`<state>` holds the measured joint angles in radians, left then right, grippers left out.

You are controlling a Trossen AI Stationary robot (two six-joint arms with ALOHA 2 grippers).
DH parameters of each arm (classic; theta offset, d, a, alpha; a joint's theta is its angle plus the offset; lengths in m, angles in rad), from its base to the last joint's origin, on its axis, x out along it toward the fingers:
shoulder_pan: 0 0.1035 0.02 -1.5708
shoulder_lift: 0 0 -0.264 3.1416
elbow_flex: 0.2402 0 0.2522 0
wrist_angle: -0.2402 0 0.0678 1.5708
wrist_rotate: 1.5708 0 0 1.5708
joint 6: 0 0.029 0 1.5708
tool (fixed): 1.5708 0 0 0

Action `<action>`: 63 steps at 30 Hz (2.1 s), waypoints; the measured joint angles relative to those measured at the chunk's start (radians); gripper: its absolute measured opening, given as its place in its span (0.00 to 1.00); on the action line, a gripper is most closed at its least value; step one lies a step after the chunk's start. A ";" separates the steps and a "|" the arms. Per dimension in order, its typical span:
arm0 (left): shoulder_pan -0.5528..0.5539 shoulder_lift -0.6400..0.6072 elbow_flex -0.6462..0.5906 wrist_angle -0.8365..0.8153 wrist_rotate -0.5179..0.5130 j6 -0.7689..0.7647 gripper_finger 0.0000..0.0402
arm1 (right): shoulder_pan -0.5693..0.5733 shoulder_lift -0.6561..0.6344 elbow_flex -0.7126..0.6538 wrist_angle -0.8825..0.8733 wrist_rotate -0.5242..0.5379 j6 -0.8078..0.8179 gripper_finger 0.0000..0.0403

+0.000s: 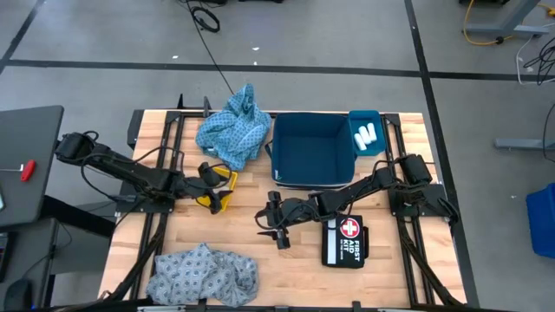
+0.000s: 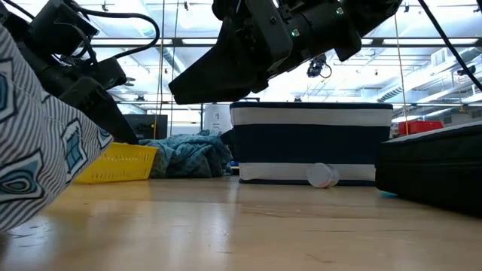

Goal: Pick & place medical supplies in basket/bin
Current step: Put the transparent pill bottle into the yellow bin

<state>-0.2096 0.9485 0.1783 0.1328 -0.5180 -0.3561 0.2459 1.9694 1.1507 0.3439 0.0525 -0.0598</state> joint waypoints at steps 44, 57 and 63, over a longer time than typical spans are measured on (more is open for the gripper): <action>0.000 0.122 0.002 0.760 0.362 0.321 0.64 | -0.024 -0.046 0.233 -1.203 0.078 -0.244 0.64; 0.000 0.122 0.001 0.756 0.362 0.320 0.64 | -0.090 -0.048 0.209 -1.277 0.106 -0.326 0.64; 0.000 0.122 0.001 0.755 0.362 0.320 0.64 | -0.092 -0.051 0.150 -1.266 0.166 -0.342 0.64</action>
<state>-0.2100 1.0706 0.1798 0.8875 -0.1562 -0.0360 0.1540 1.9182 1.3004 -0.9225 0.2185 -0.4014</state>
